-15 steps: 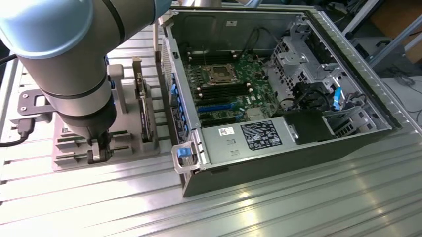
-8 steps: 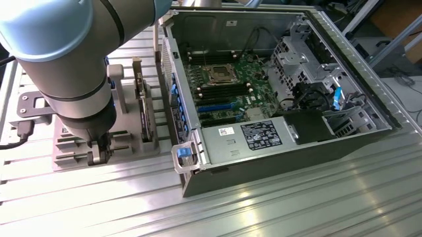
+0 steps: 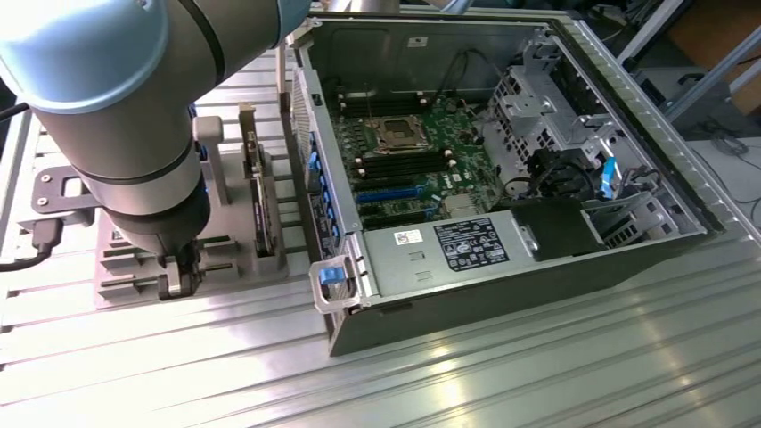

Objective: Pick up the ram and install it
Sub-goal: 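Pick up the ram and move it above insertion slot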

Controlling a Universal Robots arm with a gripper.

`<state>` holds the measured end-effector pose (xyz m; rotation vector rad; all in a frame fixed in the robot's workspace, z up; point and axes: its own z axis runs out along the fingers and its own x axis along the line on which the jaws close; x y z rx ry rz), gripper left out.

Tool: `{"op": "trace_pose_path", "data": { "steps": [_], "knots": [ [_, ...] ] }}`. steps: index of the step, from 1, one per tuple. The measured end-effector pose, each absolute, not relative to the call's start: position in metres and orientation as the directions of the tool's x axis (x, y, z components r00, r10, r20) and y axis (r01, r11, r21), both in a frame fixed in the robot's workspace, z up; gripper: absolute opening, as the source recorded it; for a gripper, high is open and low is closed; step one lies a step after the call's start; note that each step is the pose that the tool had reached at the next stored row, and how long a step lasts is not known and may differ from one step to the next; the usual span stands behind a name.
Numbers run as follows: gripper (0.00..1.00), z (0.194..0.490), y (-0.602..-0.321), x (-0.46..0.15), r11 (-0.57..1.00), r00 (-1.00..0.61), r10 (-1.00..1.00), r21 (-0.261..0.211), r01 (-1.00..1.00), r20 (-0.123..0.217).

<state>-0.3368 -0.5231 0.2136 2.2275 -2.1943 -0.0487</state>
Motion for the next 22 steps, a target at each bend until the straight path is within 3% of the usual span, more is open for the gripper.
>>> {"op": "trace_pose_path", "data": {
  "steps": [1, 2, 3, 4, 22],
  "knots": [
    [0.30, 0.2136, -0.5231, -0.3368, -0.015, 0.015, -1.000, 0.032, -0.999, -0.012],
    [0.22, 0.2136, -0.5231, -0.3368, -0.015, 0.015, -1.000, 0.032, -0.999, -0.012],
    [0.22, 0.2136, -0.5231, -0.3368, -0.015, 0.015, -1.000, 0.032, -0.999, -0.012],
    [0.15, 0.2136, -0.5231, -0.3368, -0.015, 0.015, -1.000, 0.032, -0.999, -0.012],
    [0.12, 0.2160, -0.5231, -0.3368, -0.015, 0.015, -1.000, 0.032, -0.999, -0.012]
  ]
}}
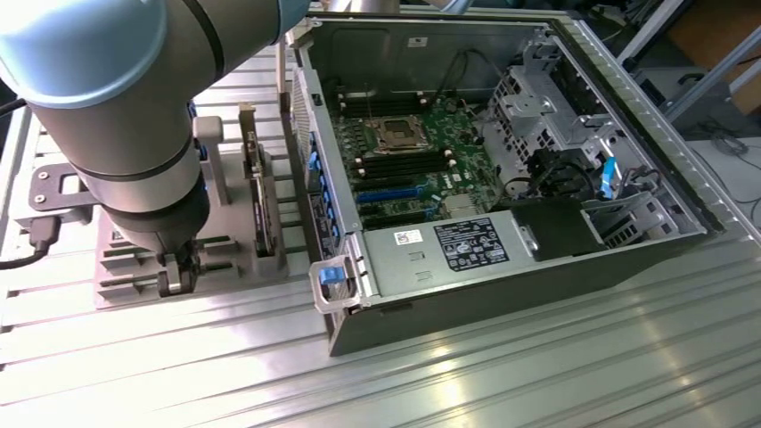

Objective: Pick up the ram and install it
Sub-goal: 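Pick up the ram and move it above insertion slot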

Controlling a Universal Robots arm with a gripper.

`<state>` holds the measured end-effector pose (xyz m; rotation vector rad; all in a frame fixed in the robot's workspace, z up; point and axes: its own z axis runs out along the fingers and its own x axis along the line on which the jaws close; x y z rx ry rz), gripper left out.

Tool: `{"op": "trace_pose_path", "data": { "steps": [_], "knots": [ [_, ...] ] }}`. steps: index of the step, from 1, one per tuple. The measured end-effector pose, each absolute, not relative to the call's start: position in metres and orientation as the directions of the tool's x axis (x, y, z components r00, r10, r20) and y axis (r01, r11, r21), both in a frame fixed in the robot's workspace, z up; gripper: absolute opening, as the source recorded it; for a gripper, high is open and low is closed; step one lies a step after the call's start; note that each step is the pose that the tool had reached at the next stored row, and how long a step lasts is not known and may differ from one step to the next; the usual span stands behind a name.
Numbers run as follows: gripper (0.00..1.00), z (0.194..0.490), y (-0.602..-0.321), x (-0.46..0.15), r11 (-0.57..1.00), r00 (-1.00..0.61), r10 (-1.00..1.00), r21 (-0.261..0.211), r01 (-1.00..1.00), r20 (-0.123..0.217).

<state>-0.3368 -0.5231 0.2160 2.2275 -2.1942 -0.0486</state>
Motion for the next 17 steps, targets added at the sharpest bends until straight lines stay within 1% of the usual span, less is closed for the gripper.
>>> {"op": "trace_pose_path", "data": {
  "steps": [5, 11, 14, 17],
  "knots": [
    [0.12, 0.226, -0.523, -0.337, -0.015, 0.015, -1.000, 0.032, -0.999, -0.012],
    [0.12, 0.255, -0.523, -0.336, -0.015, 0.015, -1.000, 0.032, -0.999, -0.012],
    [0.12, 0.276, -0.523, -0.336, -0.015, 0.015, -1.000, 0.032, -0.999, -0.012],
    [0.12, 0.291, -0.523, -0.336, -0.015, 0.015, -1.000, 0.032, -0.999, -0.012]
  ]
}}
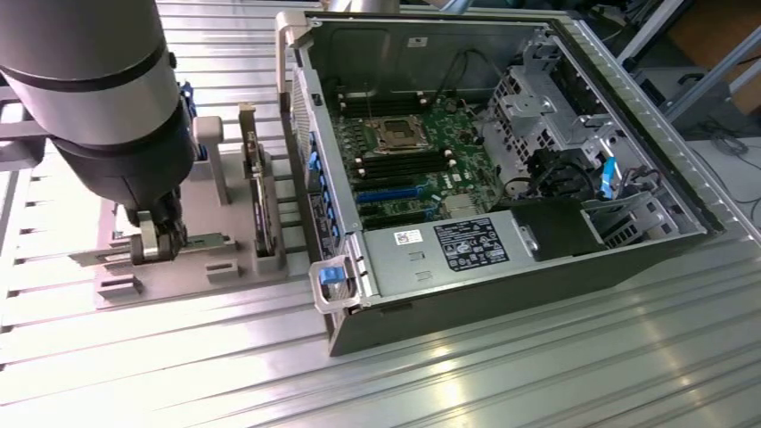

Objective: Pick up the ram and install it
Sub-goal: 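Pick up the ram and move it above insertion slot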

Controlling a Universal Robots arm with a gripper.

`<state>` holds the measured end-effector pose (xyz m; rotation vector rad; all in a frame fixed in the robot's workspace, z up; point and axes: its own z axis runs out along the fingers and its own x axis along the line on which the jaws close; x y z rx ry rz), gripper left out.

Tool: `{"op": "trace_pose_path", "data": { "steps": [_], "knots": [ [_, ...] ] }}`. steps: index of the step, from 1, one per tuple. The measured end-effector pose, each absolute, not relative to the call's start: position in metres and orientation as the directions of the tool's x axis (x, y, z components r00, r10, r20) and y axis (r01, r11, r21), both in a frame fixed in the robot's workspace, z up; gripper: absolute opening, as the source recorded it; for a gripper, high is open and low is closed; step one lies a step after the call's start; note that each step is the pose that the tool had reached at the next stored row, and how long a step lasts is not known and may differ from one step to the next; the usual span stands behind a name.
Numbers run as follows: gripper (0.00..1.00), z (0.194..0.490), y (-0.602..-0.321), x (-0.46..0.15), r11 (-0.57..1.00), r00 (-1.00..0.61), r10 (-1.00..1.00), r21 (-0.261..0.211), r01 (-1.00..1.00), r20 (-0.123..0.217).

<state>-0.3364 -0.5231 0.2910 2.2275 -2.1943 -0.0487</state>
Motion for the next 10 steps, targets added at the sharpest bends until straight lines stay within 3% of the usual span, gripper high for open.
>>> {"op": "trace_pose_path", "data": {
  "steps": [10],
  "knots": [
    [0.12, 0.327, -0.523, -0.336, -0.015, 0.015, -1.000, 0.032, -0.999, -0.012]
  ]
}}
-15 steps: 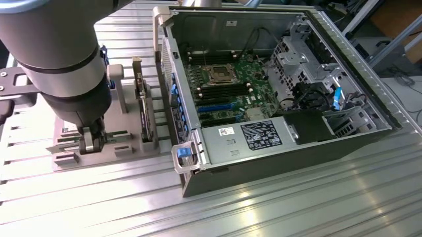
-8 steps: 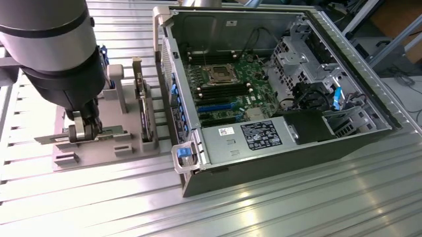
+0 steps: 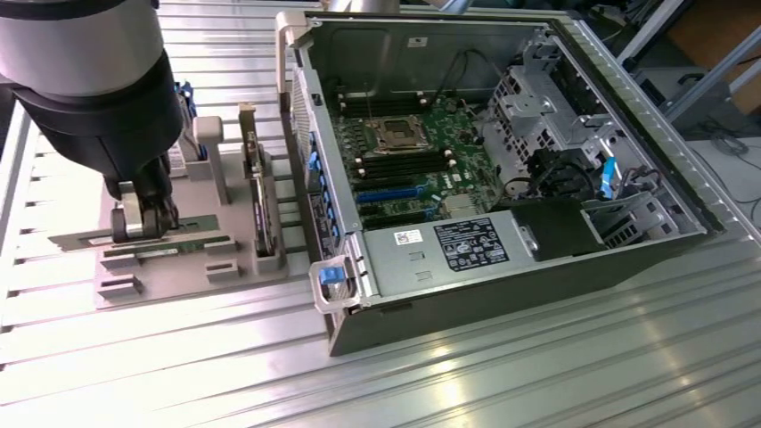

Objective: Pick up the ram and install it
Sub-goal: 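Pick up the ram and move it above insertion slot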

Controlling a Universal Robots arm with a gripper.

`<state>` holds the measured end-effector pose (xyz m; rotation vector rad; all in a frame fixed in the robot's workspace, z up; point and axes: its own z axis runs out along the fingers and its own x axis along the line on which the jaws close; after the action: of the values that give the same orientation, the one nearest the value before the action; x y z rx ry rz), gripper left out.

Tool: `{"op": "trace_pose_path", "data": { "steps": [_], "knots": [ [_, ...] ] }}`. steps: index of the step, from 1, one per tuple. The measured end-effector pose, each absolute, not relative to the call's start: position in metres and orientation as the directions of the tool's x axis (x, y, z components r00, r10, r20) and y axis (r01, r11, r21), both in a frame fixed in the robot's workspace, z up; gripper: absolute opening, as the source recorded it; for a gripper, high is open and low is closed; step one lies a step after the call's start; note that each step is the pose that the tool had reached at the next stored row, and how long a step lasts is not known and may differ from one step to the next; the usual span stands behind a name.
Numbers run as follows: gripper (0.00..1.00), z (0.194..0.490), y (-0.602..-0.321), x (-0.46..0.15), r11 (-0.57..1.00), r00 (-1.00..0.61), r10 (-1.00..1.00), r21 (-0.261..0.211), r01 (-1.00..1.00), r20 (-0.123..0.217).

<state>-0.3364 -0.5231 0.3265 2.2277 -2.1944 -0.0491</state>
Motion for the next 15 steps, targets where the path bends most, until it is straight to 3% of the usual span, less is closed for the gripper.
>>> {"op": "trace_pose_path", "data": {
  "steps": [15],
  "knots": [
    [0.12, 0.347, -0.523, -0.336, -0.015, 0.015, -1.000, 0.032, -0.999, -0.014]
  ]
}}
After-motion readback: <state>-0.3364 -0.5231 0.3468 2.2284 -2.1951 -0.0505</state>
